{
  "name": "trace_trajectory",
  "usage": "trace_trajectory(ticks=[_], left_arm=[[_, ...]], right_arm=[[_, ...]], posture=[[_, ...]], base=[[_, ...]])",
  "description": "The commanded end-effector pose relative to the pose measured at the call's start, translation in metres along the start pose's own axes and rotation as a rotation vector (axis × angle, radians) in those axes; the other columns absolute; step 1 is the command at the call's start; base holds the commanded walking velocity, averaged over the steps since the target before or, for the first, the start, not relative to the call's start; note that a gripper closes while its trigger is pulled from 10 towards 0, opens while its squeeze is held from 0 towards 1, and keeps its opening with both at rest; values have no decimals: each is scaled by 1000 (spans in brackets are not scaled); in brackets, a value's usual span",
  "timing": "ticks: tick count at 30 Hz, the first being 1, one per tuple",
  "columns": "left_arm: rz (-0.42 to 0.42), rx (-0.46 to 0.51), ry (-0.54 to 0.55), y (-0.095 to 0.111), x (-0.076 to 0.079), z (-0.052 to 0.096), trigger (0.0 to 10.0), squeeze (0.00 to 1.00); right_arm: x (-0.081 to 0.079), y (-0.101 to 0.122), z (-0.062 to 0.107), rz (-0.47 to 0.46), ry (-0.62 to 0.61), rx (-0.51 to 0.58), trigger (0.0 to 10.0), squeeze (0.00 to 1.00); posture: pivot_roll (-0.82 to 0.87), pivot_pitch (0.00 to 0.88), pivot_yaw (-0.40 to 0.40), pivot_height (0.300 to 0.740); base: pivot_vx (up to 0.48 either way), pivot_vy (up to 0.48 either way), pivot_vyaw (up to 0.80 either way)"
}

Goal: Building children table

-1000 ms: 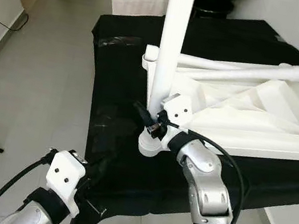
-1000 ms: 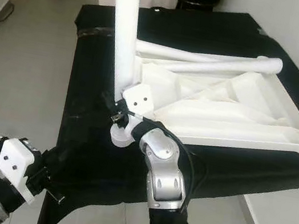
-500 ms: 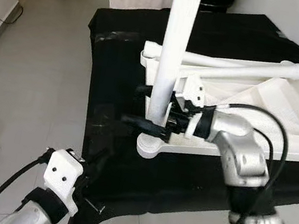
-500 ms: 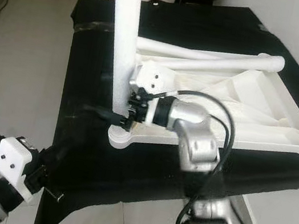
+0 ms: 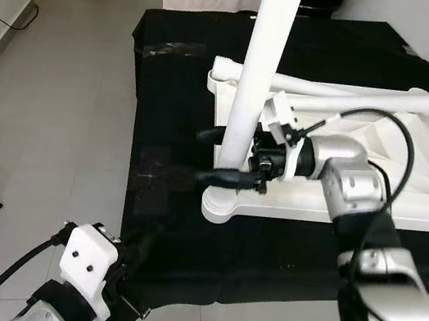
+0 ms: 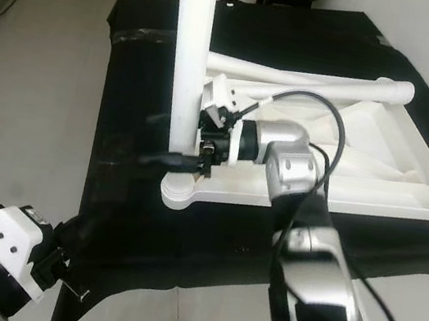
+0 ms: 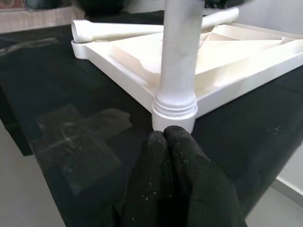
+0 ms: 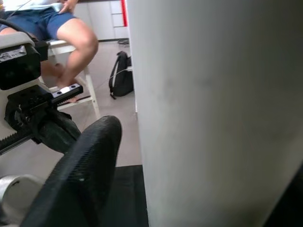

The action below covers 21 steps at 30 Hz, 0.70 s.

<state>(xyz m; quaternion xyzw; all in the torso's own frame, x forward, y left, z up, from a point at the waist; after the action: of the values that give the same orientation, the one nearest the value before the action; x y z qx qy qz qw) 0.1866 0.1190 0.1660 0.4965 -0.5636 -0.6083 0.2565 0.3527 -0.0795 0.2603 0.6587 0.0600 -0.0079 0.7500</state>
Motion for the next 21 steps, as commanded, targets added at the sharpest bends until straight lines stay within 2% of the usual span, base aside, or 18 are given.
trace_trajectory(ticks=[1, 8, 9, 12, 13, 14, 15, 16, 17, 18, 19, 20, 21], left_arm=[[-9, -8, -8, 1, 1, 2, 10000, 0], [-4, -10, -10, 1, 3, 2, 10000, 0], [-4, -10, -10, 1, 3, 1, 10000, 0], [-4, -9, -9, 1, 3, 1, 10000, 0], [-5, -8, -6, 1, 2, 1, 10000, 0], [-5, -8, -6, 1, 2, 1, 10000, 0], [-7, -8, -4, 1, 1, 1, 10000, 0], [-8, -8, -2, 1, 0, 1, 10000, 0], [-8, -8, -2, 1, 0, 1, 10000, 0], [-11, -8, 1, 1, -3, 2, 10000, 0], [-11, -8, 1, 1, -3, 2, 10000, 0], [-13, -8, 2, 1, -4, 2, 10000, 0], [-13, -8, 2, 1, -4, 2, 10000, 0]], right_arm=[[-1, -2, -1, -1, 29, -6, 0, 0], [1, -9, 2, -6, 21, 4, 0, 0], [5, -14, 5, 12, -46, 9, 0, 0], [8, -17, 8, 26, -92, 11, 0, 0], [11, -23, 11, 30, -171, 34, 0, 0], [11, -23, 11, 30, -171, 34, 0, 0], [11, -33, 10, 8, -282, 71, 0, 0], [12, -46, -2, -37, -484, 126, 0, 0], [12, -46, -2, -37, -484, 126, 0, 0], [16, -64, 1, -40, -909, 127, 0, 0], [16, -64, 1, -40, -909, 127, 0, 0], [11, -73, 15, -23, -1236, 134, 0, 0], [11, -73, 15, -23, -1236, 134, 0, 0]], posture=[[140, 198, -22, 740], [137, 196, -19, 740], [138, 196, -22, 740], [137, 196, -21, 740], [130, 199, -24, 740], [130, 199, -24, 740], [124, 198, -32, 740], [120, 200, -33, 740], [120, 200, -33, 740], [102, 204, -18, 740], [102, 204, -18, 740], [102, 204, -18, 740], [102, 204, -18, 740]], base=[[0, 0, 0], [0, 0, 0], [0, 0, 0], [0, 0, 0], [0, 0, 0], [0, 0, 0], [0, 0, 0], [0, 0, 0], [0, 0, 0], [0, 0, 0], [0, 0, 0], [0, 0, 0], [0, 0, 0]])
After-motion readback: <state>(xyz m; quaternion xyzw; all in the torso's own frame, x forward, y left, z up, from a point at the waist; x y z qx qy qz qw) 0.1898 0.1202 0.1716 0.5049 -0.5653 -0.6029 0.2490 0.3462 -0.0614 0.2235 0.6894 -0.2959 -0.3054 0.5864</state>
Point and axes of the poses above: a point about 5 cm out from each wrist's last joint towards the gripper, its own z axis pointing back from the gripper into the wrist, its own y axis along the axis of the wrist's last joint, x = y × z, the point moved 3 cm from there along -z, pointing out of the wrist towards the gripper, and after that the axes turned 15 degrees about -z, right-handed, at the moved point
